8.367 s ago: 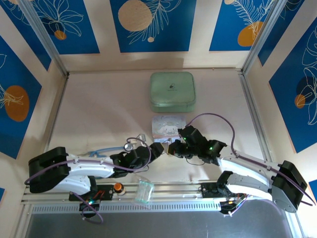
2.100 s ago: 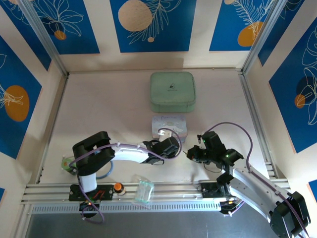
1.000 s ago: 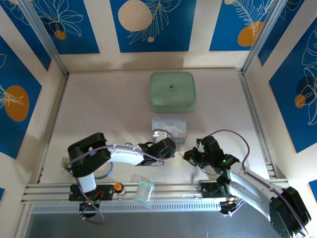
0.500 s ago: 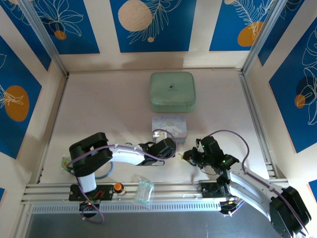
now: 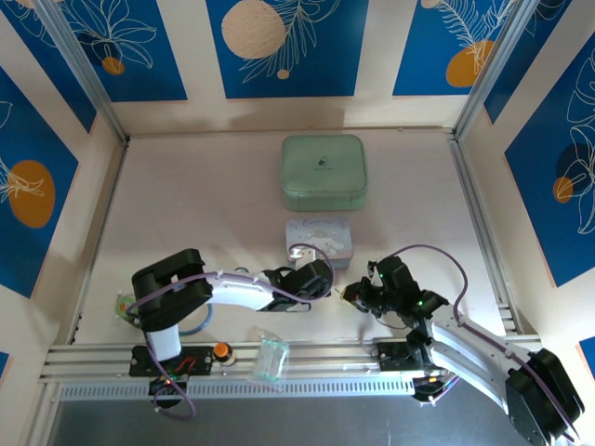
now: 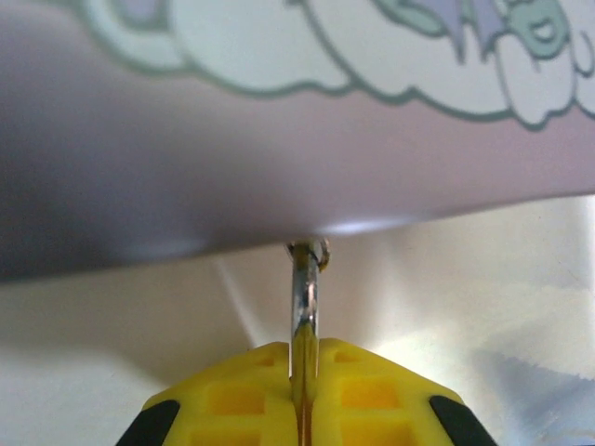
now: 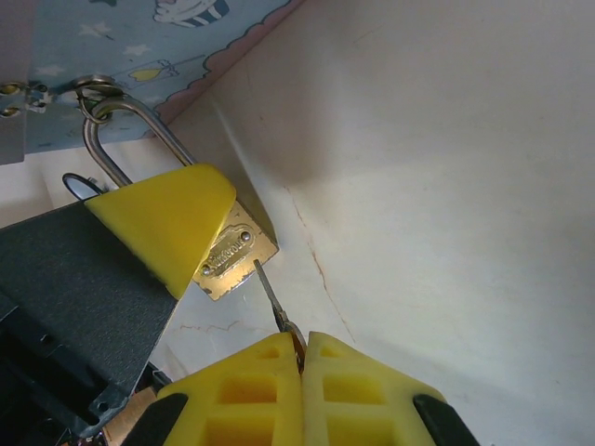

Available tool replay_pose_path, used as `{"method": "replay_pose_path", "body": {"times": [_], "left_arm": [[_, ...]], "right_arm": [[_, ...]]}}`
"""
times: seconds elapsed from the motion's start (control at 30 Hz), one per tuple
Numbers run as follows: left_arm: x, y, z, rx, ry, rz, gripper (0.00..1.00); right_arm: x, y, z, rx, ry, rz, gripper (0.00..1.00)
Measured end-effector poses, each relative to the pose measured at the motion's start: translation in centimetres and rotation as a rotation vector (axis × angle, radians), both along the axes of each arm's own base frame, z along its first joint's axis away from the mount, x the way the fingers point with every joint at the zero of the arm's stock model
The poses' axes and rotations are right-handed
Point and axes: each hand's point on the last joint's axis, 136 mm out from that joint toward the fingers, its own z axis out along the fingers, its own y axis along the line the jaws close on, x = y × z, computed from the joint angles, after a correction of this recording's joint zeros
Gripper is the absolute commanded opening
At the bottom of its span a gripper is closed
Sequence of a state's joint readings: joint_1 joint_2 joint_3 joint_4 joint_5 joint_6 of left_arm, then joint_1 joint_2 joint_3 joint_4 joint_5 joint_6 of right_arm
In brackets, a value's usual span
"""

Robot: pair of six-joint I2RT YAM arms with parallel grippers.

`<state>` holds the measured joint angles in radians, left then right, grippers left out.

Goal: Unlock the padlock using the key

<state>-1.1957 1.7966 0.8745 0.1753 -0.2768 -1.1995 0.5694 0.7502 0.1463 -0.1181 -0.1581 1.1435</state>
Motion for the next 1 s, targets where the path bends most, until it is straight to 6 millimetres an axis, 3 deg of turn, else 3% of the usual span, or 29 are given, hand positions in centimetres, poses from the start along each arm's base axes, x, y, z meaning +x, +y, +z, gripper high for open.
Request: {"method": "replay_pose_path", "body": {"times": [0.17,0.33,0.7,1.0], "left_arm": [[0.1,-0.1,0.1,-0.056,0.026,0.039,0.00],[0.1,0.7,0.5,-0.198,0.068,0.128,0.00],[0.3,1.2,1.6,-0.365,0.115,0.229,0.00],[0.9,1.1,2.3,-0.459,0.100,0.272,0.00]], "right_arm": [[-0.2,0.4,-0.3,0.066,0.041,-0.041,0.00],[-1.1,0.2,-1.9,0.123,0.135,-0.109,0.00],[0.3,1.7,1.4,0.291,0.109,-0.121,0.00],[0.0,2.0,2.0,0.329,0.122,-0.085,0.00]]}}
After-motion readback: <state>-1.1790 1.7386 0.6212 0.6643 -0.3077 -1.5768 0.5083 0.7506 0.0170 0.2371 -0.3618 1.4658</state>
